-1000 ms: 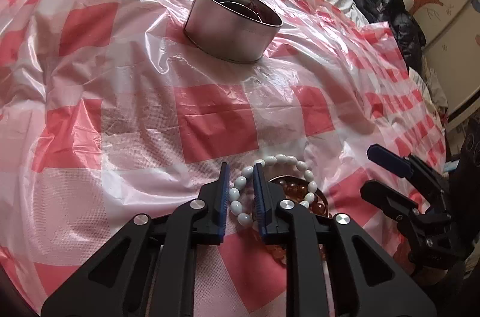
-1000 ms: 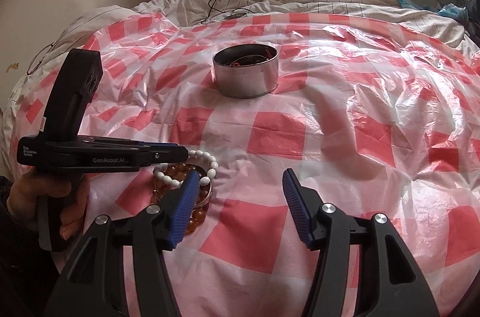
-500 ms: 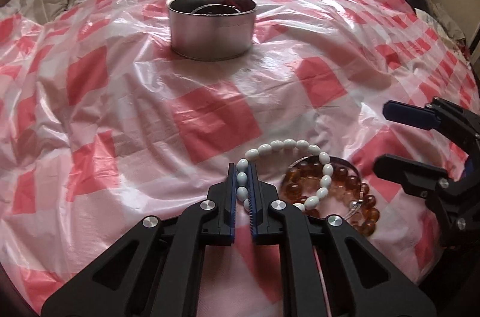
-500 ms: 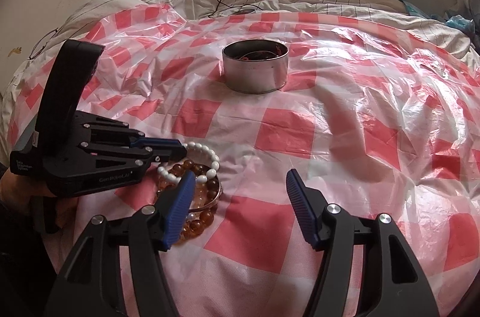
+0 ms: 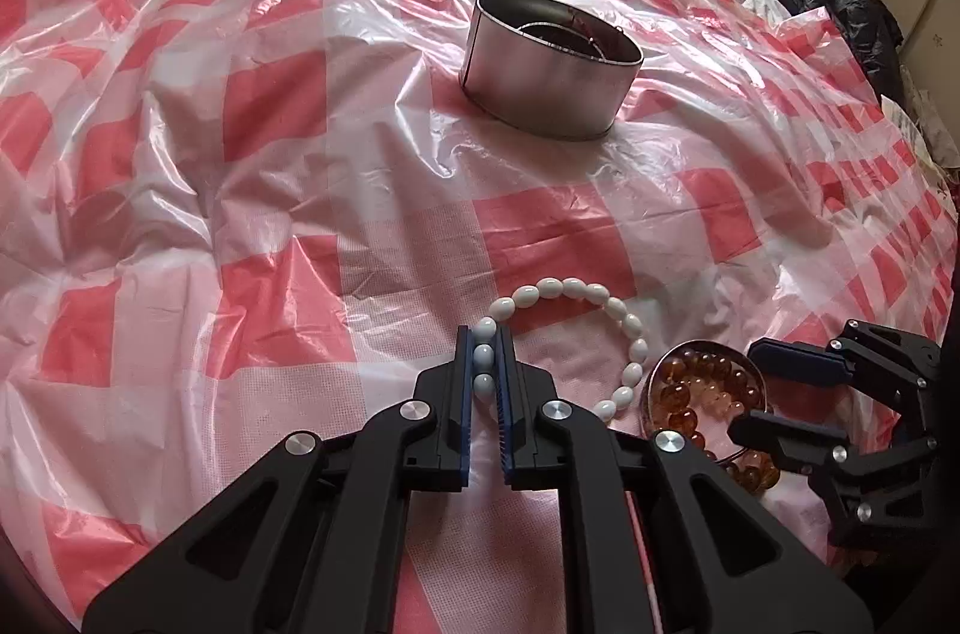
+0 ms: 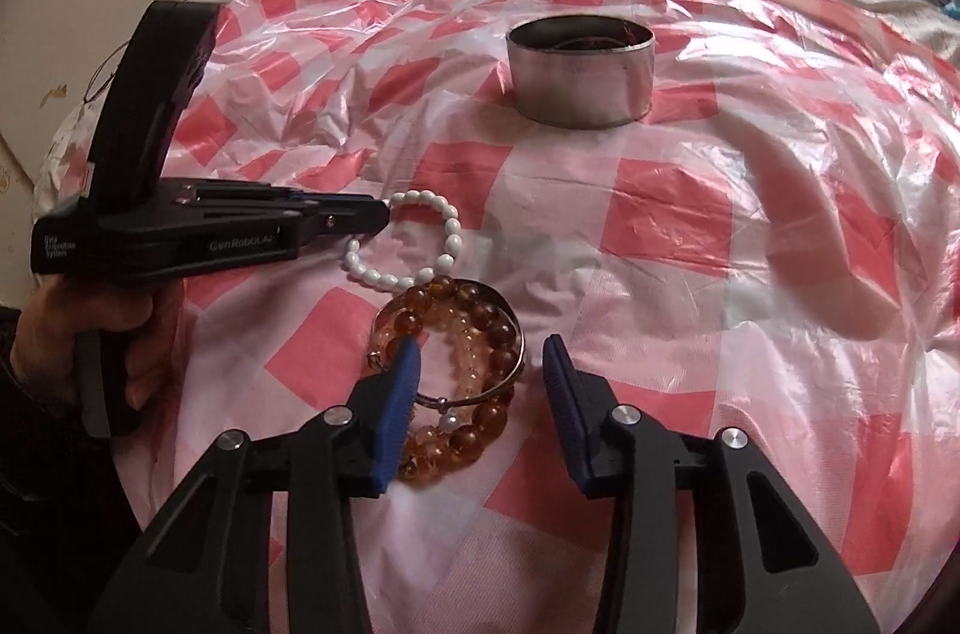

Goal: Organize jewelry
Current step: 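Grasp the white bead bracelet with the left gripper, then carry the white bead bracelet into the silver tin and open the left gripper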

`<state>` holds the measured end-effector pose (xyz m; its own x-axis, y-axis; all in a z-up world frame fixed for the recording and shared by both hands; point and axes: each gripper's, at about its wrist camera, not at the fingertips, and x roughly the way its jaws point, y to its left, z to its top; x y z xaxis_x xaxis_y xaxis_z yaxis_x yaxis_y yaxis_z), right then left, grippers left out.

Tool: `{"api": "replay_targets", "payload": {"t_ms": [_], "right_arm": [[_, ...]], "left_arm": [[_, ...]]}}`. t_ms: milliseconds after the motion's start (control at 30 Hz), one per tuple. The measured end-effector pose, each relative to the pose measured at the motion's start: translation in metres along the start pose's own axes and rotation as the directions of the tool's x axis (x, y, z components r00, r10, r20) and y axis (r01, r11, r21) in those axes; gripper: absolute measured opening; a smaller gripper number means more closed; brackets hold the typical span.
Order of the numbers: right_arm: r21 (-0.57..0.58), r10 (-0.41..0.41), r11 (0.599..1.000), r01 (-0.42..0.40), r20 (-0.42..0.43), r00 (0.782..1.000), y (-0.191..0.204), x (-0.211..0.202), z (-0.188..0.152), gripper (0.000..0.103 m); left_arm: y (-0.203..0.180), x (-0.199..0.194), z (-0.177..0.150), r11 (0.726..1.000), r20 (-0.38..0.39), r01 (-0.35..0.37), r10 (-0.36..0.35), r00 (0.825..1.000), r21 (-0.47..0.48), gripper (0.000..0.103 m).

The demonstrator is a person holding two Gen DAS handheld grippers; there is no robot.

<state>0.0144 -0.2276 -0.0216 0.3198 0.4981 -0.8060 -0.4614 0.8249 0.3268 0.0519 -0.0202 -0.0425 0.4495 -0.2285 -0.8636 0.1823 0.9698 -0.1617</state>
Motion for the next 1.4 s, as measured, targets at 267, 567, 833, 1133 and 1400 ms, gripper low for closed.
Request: {"api": "replay_targets", "payload": {"t_ms": [267, 567, 833, 1133, 1400], "right_arm": [[-0.061, -0.047, 0.997, 0.050, 0.037, 0.998, 0.012, -0.003, 0.001, 0.007], [-0.056, -0.036, 0.997, 0.043, 0.112, 0.993, 0.010, -0.019, 0.006, 0.005], [-0.002, 0.023, 1.000, -0.023, 0.239, 0.971, 0.001, -0.051, 0.013, 0.006], [0.024, -0.009, 1.000, 0.002, 0.278, 0.961, -0.009, -0.062, 0.033, 0.006], [0.063, -0.046, 0.998, 0.027, 0.326, 0.944, -0.036, -0.067, 0.069, 0.006]], "left_arm": [[0.004, 0.000, 0.000, 1.000, -0.001, 0.014, -0.014, 1.000, -0.023, 0.007], [0.006, -0.002, 0.002, 0.999, 0.014, 0.018, -0.018, 1.000, -0.034, 0.007], [0.005, -0.022, 0.003, 0.996, 0.075, 0.089, -0.086, 0.993, -0.031, 0.007], [-0.001, -0.057, 0.018, 0.977, 0.155, 0.211, -0.205, 0.966, -0.024, 0.006], [-0.017, -0.087, 0.075, 0.968, 0.225, 0.248, -0.247, 0.942, 0.022, 0.006]]}}
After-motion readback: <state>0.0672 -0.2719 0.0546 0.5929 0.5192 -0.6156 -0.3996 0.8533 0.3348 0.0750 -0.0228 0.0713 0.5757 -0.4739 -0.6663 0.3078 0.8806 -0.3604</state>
